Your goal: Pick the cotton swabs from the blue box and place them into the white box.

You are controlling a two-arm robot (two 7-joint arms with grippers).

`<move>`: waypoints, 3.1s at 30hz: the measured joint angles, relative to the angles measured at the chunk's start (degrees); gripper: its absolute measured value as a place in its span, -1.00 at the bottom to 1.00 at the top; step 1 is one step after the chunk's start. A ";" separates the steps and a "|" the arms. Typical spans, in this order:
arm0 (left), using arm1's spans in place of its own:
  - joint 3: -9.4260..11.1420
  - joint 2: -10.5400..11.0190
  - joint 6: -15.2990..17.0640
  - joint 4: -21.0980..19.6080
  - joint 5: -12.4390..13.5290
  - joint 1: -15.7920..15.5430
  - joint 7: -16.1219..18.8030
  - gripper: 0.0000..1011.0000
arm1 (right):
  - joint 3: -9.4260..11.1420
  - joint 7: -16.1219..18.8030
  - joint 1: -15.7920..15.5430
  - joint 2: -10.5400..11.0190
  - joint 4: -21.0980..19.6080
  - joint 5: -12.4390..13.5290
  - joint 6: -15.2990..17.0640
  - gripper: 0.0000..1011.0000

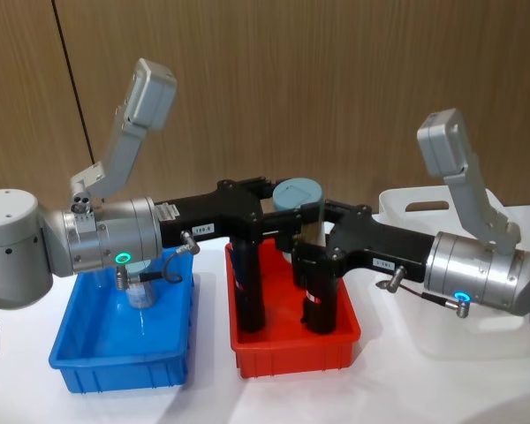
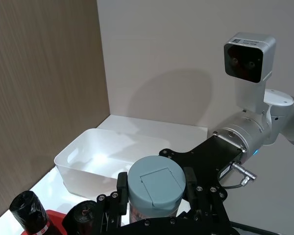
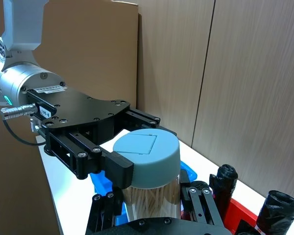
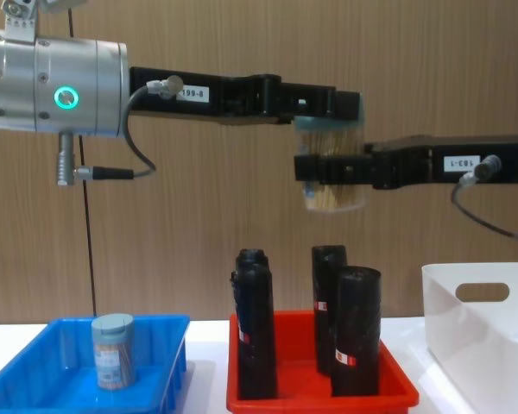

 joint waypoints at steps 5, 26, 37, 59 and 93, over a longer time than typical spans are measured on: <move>0.03 0.02 0.06 0.02 0.13 0.02 0.04 0.52 | -0.10 -0.21 0.06 0.07 -0.05 0.32 -0.20 0.30; 0.00 0.00 0.06 0.00 0.11 0.00 0.02 0.99 | -0.67 -0.38 0.16 0.42 -0.02 0.94 -0.52 0.30; 0.00 0.00 0.06 0.00 0.09 0.00 -0.01 0.99 | -0.61 -1.68 -0.12 1.03 0.45 1.36 -0.99 0.30; 0.00 0.00 0.06 0.00 0.10 0.00 -0.01 0.99 | 1.25 -7.48 -0.87 3.29 6.03 2.16 -3.48 0.30; 0.00 -0.01 0.06 0.01 0.10 0.00 0.00 0.99 | 2.26 -20.43 10.03 -0.53 35.85 -3.29 -9.74 0.30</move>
